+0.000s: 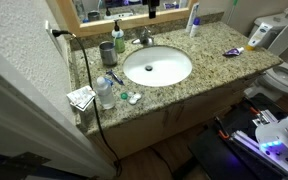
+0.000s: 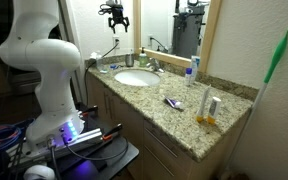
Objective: Move the silver cup to the left side of the counter, move the small blue object and then the toothpaste to the left side of the counter as well
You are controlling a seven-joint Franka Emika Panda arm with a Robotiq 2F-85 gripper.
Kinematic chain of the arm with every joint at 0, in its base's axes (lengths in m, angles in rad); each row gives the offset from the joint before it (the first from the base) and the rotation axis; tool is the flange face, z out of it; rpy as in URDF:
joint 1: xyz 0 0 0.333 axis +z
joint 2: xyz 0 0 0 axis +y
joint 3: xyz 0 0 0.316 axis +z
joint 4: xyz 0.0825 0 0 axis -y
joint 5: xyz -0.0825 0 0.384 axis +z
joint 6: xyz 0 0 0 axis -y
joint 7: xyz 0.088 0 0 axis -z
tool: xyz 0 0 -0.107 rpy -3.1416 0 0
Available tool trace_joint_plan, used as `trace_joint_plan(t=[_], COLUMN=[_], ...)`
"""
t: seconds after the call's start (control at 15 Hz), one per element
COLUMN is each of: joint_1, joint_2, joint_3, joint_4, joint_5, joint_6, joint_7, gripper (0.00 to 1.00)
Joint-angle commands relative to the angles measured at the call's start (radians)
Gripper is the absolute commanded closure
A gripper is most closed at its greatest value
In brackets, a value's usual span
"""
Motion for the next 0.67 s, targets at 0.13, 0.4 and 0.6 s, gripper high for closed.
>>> trace_joint_plan(t=[0.13, 0.4, 0.6], joint_1=[-0.169, -0.263, -0.279], joint_2=[-0.247, -0.246, -0.242], joint_3=[0.087, 0.151, 0.174], joint_4=[-0.351, -0.355, -0.364], joint_5=[0.069, 0.134, 0.143], joint_6=[0.028, 0.067, 0.07], joint_7=[0.204, 0.163, 0.137], gripper=[0.0, 0.0, 0.0])
